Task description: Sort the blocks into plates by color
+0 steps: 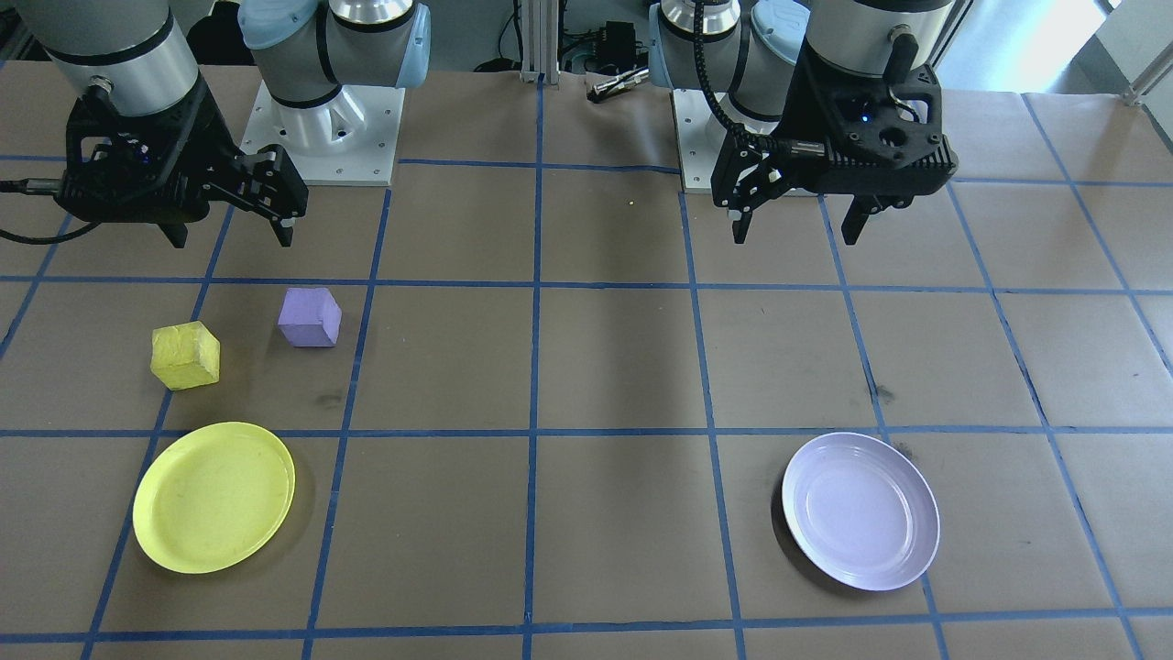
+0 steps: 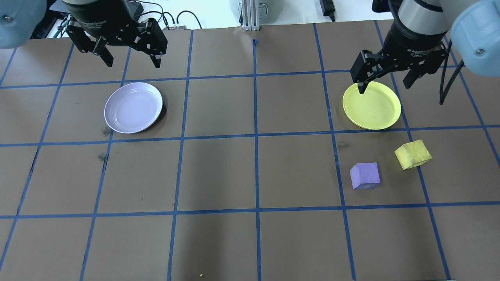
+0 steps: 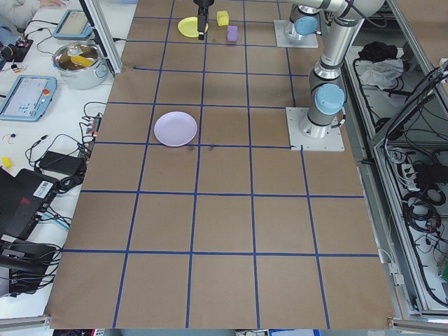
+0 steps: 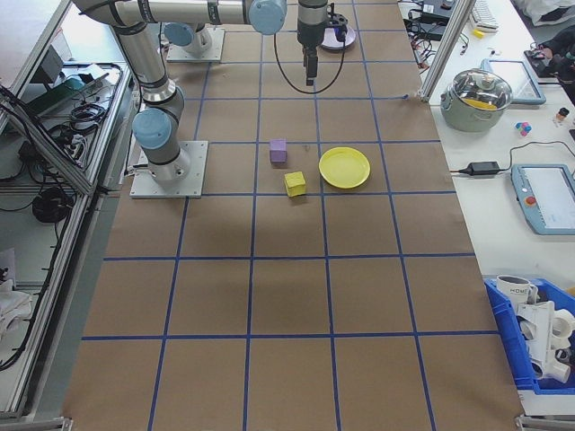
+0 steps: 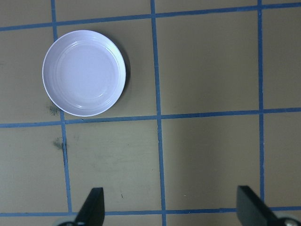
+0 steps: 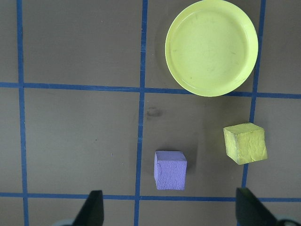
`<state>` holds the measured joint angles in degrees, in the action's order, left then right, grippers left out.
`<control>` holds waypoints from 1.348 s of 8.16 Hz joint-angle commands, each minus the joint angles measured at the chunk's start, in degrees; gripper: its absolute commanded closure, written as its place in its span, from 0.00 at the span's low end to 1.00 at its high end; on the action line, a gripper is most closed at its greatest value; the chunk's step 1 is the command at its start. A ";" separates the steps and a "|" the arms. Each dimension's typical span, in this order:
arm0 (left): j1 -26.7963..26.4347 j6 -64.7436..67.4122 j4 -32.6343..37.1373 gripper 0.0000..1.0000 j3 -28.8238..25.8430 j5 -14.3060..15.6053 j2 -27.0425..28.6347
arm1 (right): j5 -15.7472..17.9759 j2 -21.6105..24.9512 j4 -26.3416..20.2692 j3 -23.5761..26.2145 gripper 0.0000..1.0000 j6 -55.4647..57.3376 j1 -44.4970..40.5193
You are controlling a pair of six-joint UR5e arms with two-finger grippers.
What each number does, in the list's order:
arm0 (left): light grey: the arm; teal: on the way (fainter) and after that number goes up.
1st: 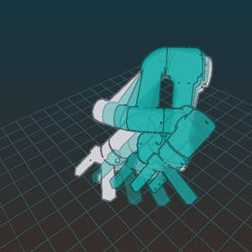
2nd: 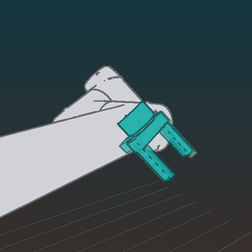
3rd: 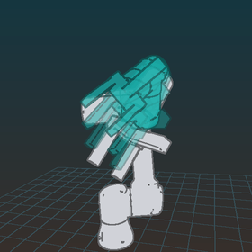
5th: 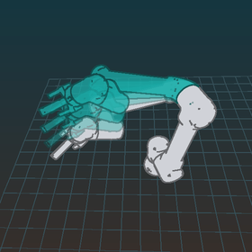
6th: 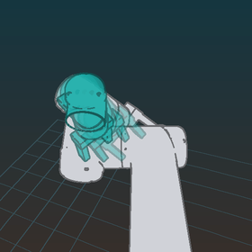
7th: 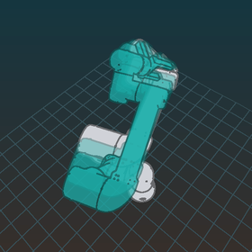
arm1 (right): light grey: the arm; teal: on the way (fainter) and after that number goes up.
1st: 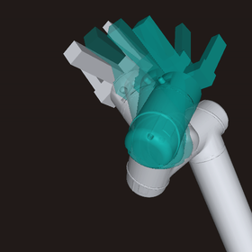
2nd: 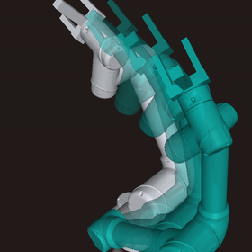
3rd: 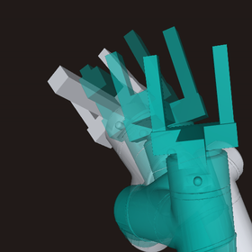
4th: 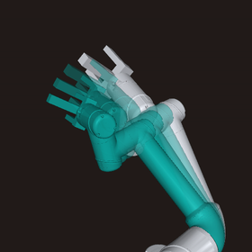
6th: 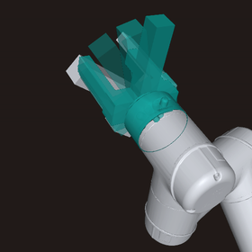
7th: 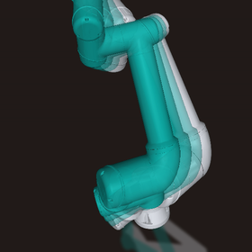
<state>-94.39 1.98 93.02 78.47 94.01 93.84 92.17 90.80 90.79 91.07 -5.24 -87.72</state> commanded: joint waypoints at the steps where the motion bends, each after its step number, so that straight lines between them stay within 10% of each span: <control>1: -0.01 -0.04 -0.03 0.00 0.02 0.04 -1.37 | -0.15 0.16 0.00 -0.02 0.00 -0.03 0.01; 8: 0.08 -0.13 -0.03 0.00 0.11 -0.05 -1.38 | 0.73 -5.26 1.14 2.08 0.00 -26.10 16.06; 11: 0.08 -0.13 -0.03 0.00 0.11 -0.05 -1.29 | 7.75 -12.11 3.23 4.81 0.00 -31.47 16.53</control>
<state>-94.31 1.85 92.99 78.57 93.96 92.52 96.69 83.00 92.05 94.32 -31.99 -71.77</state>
